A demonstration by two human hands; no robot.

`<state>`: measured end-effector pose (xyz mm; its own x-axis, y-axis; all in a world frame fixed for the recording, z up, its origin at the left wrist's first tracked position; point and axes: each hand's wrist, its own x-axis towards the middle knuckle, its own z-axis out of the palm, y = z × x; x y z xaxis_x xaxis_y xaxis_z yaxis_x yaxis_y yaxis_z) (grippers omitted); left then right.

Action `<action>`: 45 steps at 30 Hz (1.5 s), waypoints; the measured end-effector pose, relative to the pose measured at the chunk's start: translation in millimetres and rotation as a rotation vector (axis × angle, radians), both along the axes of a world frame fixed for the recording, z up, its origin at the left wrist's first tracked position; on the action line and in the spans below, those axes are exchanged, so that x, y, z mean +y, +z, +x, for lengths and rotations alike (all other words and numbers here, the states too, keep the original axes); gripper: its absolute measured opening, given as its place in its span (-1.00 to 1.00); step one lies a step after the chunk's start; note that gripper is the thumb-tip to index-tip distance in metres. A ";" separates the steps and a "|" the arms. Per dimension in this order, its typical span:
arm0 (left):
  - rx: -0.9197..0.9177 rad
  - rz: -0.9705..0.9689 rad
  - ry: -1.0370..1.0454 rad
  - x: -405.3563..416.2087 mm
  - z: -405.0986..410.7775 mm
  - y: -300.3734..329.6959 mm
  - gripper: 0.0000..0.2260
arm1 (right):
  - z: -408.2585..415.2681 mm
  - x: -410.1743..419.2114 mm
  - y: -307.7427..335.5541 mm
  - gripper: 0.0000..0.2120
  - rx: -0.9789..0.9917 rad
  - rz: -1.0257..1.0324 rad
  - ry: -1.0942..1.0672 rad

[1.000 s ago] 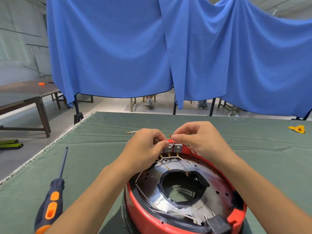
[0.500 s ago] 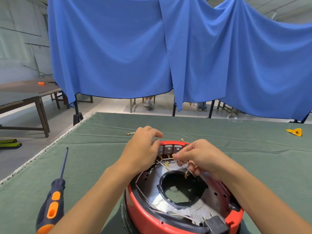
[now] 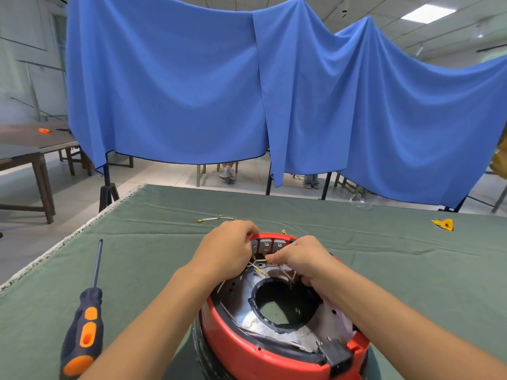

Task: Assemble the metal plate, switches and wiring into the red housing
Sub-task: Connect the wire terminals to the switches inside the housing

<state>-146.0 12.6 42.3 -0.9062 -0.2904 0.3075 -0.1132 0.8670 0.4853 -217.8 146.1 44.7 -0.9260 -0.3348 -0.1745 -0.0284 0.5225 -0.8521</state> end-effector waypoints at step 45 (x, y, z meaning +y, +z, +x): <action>-0.017 -0.058 0.004 4.7 1.4 1.9 -0.72 | -9.1 -22.6 -15.6 -0.71 -0.100 -0.107 -0.165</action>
